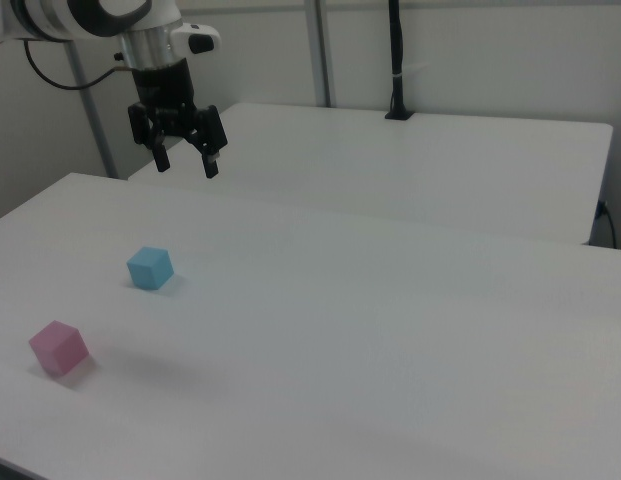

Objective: Put blue cube on pink cube

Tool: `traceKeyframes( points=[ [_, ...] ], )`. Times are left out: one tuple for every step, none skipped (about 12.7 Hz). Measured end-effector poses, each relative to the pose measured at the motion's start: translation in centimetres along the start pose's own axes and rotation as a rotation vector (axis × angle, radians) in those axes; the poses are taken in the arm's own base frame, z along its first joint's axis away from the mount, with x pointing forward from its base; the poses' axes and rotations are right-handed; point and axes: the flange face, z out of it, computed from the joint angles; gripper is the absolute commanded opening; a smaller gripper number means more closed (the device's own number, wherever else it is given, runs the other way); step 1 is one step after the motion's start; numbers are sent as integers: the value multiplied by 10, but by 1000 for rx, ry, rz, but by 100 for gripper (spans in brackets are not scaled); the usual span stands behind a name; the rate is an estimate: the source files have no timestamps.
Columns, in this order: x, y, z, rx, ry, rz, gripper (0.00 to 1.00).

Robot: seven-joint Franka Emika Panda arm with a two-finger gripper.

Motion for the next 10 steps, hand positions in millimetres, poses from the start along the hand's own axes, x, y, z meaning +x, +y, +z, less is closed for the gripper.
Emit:
traceKeyframes(
  points=[
    [0, 0, 0, 0, 0, 0, 100],
    [0, -1, 0, 0, 0, -2, 100],
    [0, -3, 0, 0, 0, -5, 100],
    [0, -6, 0, 0, 0, -11, 100],
    [0, -12, 0, 3, 1, -18, 100],
    [0, -25, -2, 11, 3, -28, 100],
    [0, -44, -4, 22, 7, -36, 100],
    [-2, -72, -6, 28, 10, -46, 100],
    [-5, -104, -8, 29, 12, -57, 100],
    [-9, -127, -9, 29, 15, -66, 100]
  ],
)
